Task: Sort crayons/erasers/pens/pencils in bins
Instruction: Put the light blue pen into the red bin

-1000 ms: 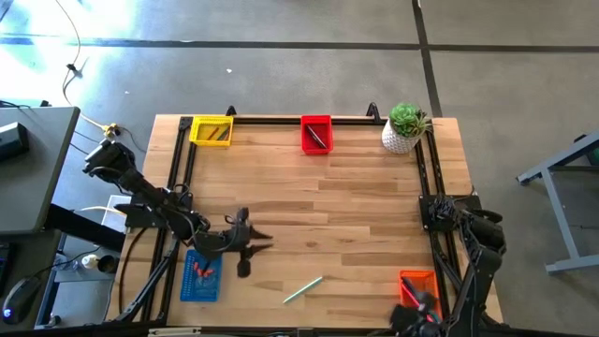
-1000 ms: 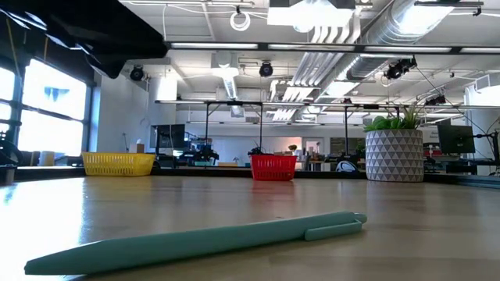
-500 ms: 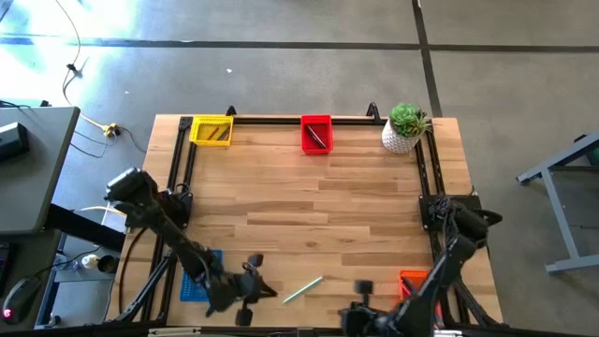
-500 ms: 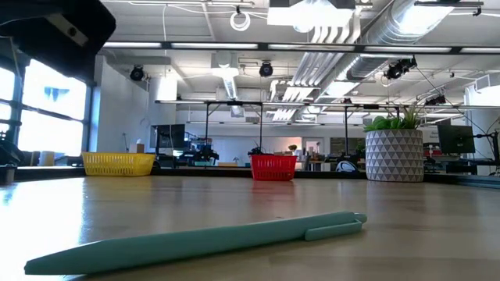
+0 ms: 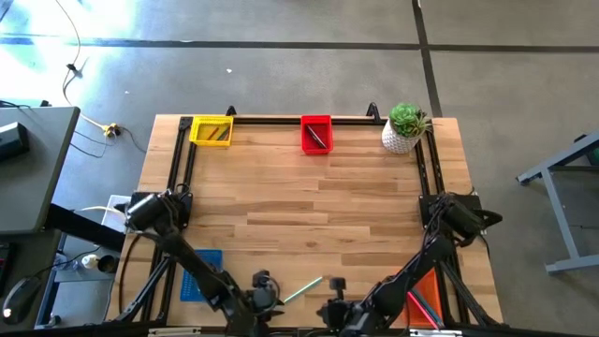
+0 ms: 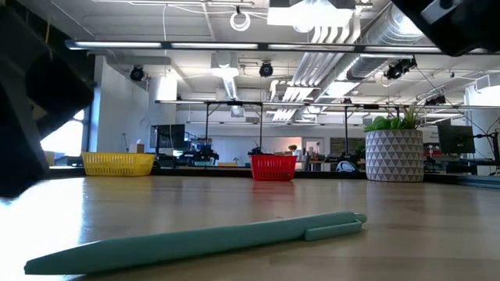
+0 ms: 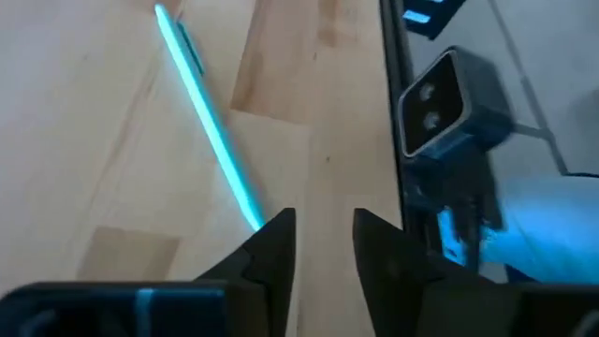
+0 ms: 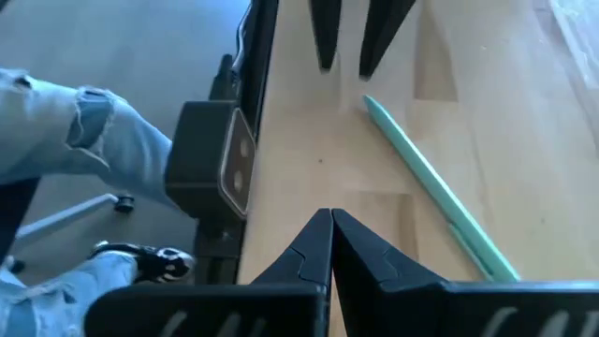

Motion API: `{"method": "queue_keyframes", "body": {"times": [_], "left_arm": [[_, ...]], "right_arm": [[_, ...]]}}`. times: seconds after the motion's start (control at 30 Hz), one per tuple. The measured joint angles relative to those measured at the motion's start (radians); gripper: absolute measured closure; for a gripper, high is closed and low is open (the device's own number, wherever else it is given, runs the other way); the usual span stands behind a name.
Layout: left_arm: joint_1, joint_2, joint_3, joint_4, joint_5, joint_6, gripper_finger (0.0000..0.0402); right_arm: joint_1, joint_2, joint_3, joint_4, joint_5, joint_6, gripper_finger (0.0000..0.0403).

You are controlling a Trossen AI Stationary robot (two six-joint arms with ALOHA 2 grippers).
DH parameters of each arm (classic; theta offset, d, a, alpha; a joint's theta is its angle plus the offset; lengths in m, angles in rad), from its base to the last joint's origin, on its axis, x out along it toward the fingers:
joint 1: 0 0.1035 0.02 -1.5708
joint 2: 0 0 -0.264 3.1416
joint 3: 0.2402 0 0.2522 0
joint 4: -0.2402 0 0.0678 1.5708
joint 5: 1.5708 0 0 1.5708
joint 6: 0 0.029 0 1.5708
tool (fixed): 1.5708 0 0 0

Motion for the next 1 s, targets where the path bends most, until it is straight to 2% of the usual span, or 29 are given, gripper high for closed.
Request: {"method": "queue_keyframes", "body": {"times": [0.2, 0.43, 0.87, 1.0], "left_arm": [[0.013, 0.071, 0.069, -0.126, -0.078, -0.079, 0.0282], [0.028, 0.094, 0.082, -0.129, -0.096, -0.102, 0.0285], [0.046, 0.117, 0.085, -0.146, -0.018, -0.036, 0.0377], [0.042, 0.117, 0.086, -0.166, -0.014, -0.037, 0.0394]], "right_arm": [[-0.010, 0.000, 0.000, 0.001, 0.000, -0.055, 0.0403], [-0.010, -0.001, 0.001, -0.010, 0.001, -0.059, 0.0403], [-0.009, -0.003, 0.001, -0.027, 0.006, -0.063, 0.0403], [-0.015, -0.026, 0.001, -0.077, 0.008, -0.037, 0.0403]]}}
